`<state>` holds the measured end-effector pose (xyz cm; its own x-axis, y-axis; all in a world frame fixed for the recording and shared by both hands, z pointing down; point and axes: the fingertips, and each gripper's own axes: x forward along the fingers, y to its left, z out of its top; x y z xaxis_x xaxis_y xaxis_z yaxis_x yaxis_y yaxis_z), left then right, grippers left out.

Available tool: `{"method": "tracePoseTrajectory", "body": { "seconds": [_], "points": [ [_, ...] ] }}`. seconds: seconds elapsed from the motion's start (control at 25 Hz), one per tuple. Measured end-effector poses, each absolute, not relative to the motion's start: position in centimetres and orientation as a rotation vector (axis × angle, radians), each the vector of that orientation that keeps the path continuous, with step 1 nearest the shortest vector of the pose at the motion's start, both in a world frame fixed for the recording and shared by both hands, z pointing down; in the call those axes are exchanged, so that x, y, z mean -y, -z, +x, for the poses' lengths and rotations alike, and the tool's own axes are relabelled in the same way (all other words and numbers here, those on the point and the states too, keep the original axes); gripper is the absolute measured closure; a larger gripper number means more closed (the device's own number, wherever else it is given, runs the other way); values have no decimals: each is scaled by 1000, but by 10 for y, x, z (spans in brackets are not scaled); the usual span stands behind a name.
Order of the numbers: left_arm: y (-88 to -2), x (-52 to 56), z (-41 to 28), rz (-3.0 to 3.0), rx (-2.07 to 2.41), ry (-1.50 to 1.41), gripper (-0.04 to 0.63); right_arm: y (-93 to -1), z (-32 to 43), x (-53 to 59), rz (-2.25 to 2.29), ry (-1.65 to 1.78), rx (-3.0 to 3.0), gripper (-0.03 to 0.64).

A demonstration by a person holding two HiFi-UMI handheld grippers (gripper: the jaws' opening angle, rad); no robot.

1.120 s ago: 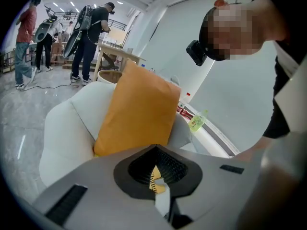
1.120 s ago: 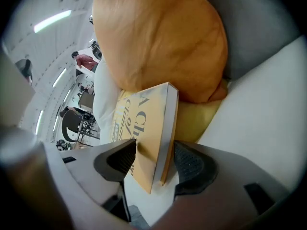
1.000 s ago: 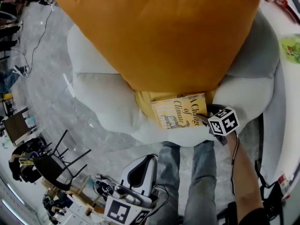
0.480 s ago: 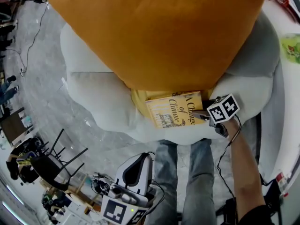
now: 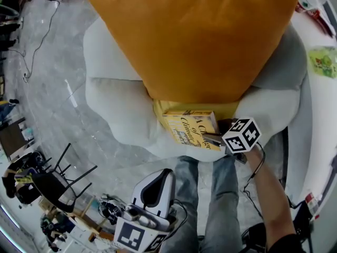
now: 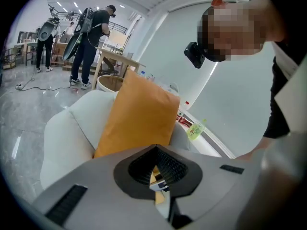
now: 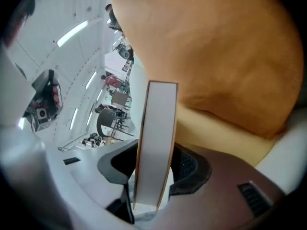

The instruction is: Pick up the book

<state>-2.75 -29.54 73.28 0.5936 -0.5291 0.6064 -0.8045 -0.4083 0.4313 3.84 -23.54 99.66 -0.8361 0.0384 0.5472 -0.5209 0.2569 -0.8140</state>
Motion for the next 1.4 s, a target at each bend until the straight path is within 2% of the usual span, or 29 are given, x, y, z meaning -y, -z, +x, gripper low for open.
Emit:
{"method": "tracePoseTrajectory", "body": {
  "seconds": [0.12, 0.2, 0.6, 0.76, 0.88, 1.4],
  "points": [
    [-727, 304, -32, 2126, 1074, -481, 586, -1004, 20, 239, 428, -1496, 2019, 416],
    [-725, 309, -40, 2136, 1095, -469, 586, -1015, 10, 246, 463, -1439, 1974, 434],
    [-713, 304, -81, 2088, 1169, -402, 586, -1016, 12, 247, 590, -1597, 1724, 462],
    [-702, 305, -88, 2084, 1179, -384, 586, -1006, 14, 250, 551, -1521, 1699, 465],
    [-692, 298, -92, 2080, 1169, -371, 586, -986, 16, 256, 556, -1463, 1723, 466],
    [-607, 300, -96, 2198, 1171, -282, 586, -847, 30, 302, 783, -1609, 1917, 465]
  ]
}}
